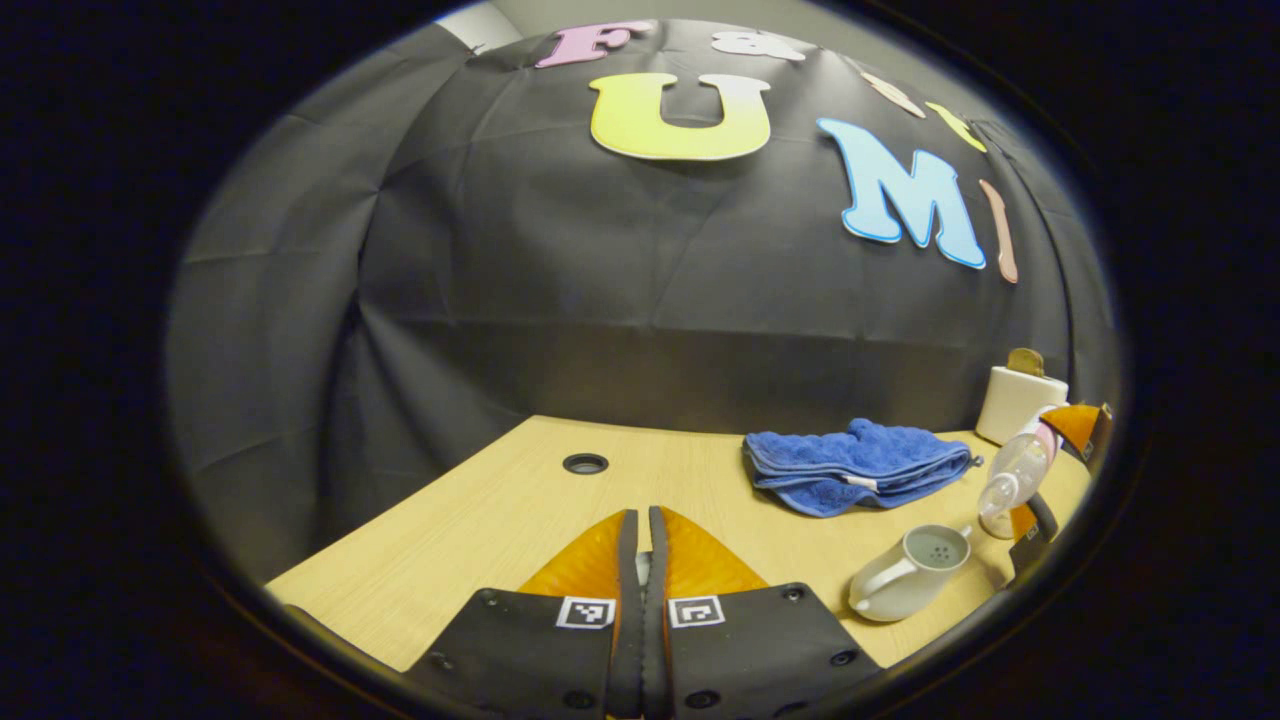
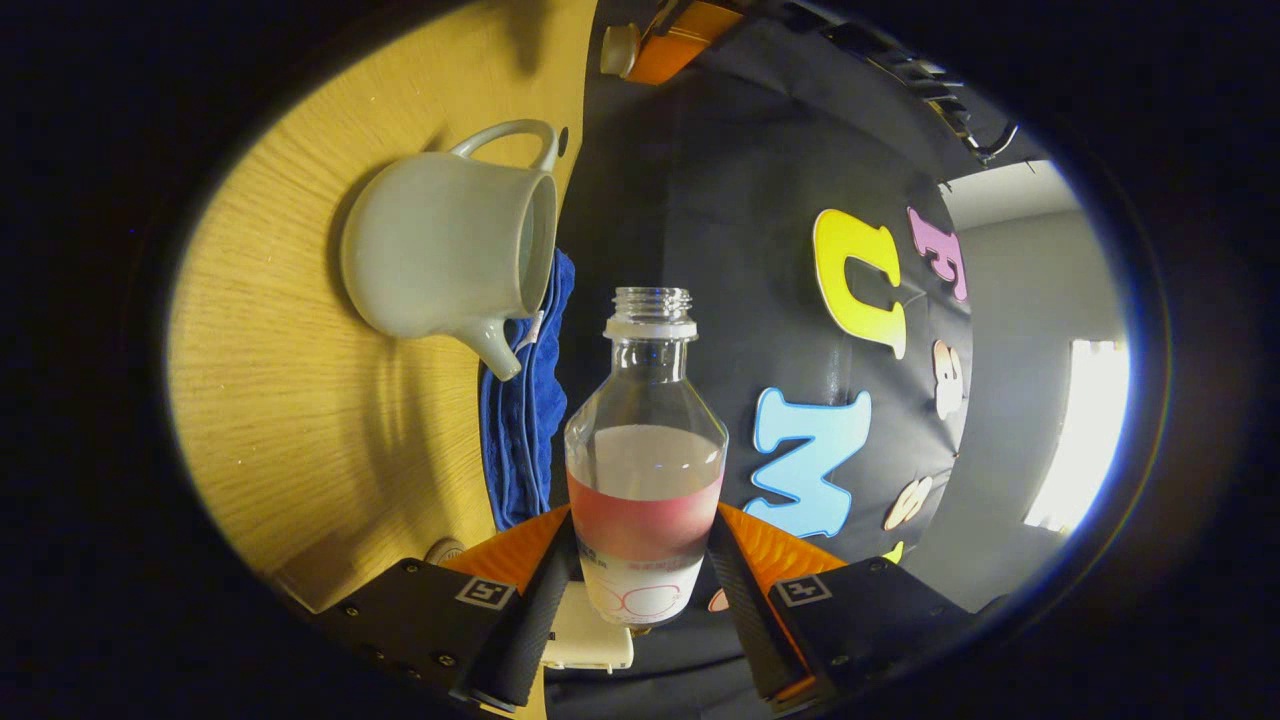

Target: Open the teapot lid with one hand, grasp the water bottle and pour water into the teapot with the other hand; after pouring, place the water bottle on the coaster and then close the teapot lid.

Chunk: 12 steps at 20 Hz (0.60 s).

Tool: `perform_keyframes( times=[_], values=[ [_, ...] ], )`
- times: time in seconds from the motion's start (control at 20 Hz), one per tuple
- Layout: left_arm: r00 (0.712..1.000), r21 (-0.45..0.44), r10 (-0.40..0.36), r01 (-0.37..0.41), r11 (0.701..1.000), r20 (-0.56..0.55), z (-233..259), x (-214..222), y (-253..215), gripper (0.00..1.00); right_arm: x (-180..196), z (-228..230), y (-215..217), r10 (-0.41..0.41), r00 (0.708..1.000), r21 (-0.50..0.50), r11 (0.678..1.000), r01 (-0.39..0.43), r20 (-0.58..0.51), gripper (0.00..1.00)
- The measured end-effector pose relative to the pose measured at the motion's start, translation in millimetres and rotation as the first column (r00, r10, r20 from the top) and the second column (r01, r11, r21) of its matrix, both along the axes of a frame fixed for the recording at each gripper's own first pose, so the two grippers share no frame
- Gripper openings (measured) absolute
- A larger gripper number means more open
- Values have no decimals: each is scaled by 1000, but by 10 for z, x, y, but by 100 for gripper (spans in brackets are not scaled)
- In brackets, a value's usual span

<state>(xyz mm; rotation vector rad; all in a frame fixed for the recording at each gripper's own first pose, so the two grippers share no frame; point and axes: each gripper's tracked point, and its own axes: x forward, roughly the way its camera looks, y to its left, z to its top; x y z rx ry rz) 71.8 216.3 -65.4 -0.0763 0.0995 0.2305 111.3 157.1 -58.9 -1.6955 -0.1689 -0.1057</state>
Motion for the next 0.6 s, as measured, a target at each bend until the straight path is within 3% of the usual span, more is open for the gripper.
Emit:
perform_keyframes(
  times=[0.25,0.6],
  values=[
    [1000,-1,1,-1,1000,-2,14,-1,9,6,-6,26,76,24,999,-76,997,-22,31,79],
    [1000,-5,4,-4,1000,-3,10,-8,10,6,16,4,75,28,999,-104,994,-25,37,79]
  ],
)
